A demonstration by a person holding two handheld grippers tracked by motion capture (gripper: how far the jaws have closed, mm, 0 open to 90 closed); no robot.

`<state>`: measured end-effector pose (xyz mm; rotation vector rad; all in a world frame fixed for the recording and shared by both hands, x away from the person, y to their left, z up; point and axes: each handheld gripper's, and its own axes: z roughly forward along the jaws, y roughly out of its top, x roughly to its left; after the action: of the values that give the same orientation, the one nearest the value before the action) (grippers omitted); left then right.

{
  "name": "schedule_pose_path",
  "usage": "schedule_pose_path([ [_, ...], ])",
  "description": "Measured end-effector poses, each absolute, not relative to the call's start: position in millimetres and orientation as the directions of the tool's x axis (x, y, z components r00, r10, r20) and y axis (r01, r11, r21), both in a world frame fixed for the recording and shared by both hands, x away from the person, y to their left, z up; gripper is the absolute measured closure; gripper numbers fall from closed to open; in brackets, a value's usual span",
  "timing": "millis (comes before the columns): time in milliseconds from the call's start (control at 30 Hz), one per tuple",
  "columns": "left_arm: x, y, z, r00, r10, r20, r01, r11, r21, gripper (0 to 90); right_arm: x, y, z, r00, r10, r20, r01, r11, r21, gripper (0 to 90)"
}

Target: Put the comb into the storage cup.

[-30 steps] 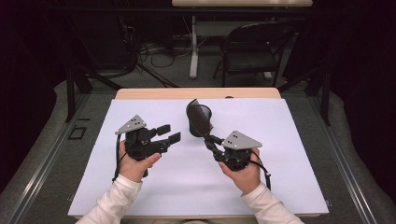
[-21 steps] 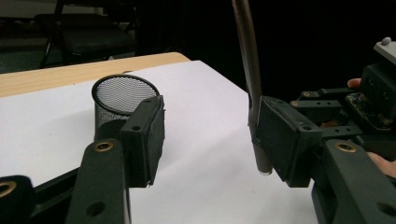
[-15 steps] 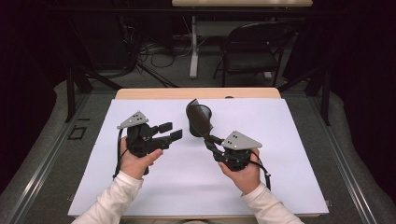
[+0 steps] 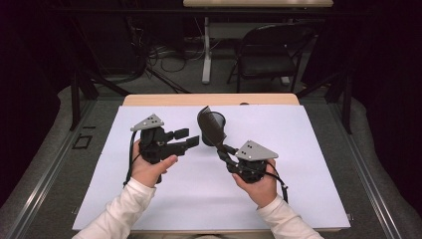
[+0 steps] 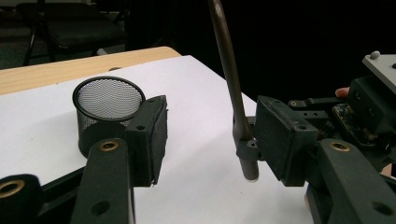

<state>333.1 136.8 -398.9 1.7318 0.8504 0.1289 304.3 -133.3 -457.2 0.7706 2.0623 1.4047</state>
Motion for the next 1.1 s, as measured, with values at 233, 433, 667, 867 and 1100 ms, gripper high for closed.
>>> schedule_pose_path([
  [233,334.4,135.5,-395.2,0.730,0.593,-0.339,0.477,-0.087,0.875,44.9,304.0,-133.0,-457.2,-0.701,0.706,-0.103,0.162,0.298,0.941,72.4],
  [433,336.3,135.1,-393.2,0.726,0.586,-0.360,0.491,-0.076,0.868,45.7,304.2,-132.9,-457.4,-0.701,0.706,-0.104,0.161,0.299,0.941,72.4],
  [667,338.8,134.3,-390.5,0.718,0.578,-0.386,0.509,-0.059,0.859,47.8,303.9,-132.5,-457.7,-0.699,0.707,-0.106,0.160,0.299,0.941,72.5],
  [867,340.2,132.0,-385.5,0.719,0.571,-0.396,0.508,-0.044,0.860,49.6,303.9,-131.9,-458.0,-0.699,0.706,-0.109,0.157,0.302,0.940,72.4],
  [1100,345.4,129.6,-382.9,0.706,0.568,-0.422,0.520,-0.011,0.854,51.4,303.4,-131.3,-458.5,-0.699,0.706,-0.114,0.155,0.305,0.940,72.4],
])
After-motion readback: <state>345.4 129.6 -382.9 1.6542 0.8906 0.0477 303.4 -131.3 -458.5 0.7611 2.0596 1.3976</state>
